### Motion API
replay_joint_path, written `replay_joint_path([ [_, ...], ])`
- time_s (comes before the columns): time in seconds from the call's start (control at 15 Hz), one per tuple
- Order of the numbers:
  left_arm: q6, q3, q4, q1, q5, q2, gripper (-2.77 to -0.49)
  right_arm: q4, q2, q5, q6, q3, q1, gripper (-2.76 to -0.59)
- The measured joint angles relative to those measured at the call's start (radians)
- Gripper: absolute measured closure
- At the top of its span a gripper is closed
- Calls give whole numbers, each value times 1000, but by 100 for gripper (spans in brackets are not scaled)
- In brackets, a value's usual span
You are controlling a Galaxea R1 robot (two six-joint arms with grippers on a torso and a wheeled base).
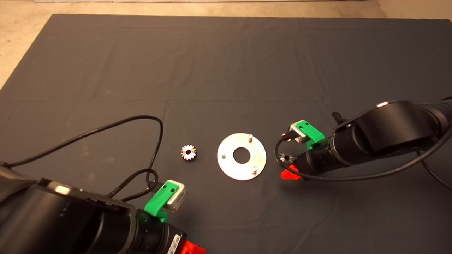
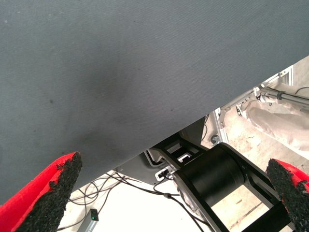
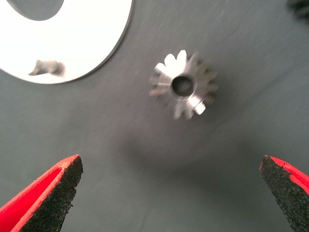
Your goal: Install three planetary gears onto the carrier pins
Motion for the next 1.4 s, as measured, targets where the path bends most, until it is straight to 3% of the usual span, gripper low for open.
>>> replay_joint_path([
  [0.07,0,0,0,0,0,0,-276,0,4,-10,-16,-11,0,-275],
  [0.27,0,0,0,0,-2,-2,-276,0,6,-17,-35,-31,0,-275],
  [0.53,0,0,0,0,-15,-2,-276,-1,19,-14,-73,-97,-9,-275],
  [0.73,0,0,0,0,-24,0,-276,-2,50,-11,-84,-125,-48,-275],
  [0.8,0,0,0,0,-31,0,-276,-5,52,-6,-86,-125,-47,-275],
  [1.4,-1,0,1,0,-38,-1,-276,-9,74,-7,-101,-162,-47,-254],
])
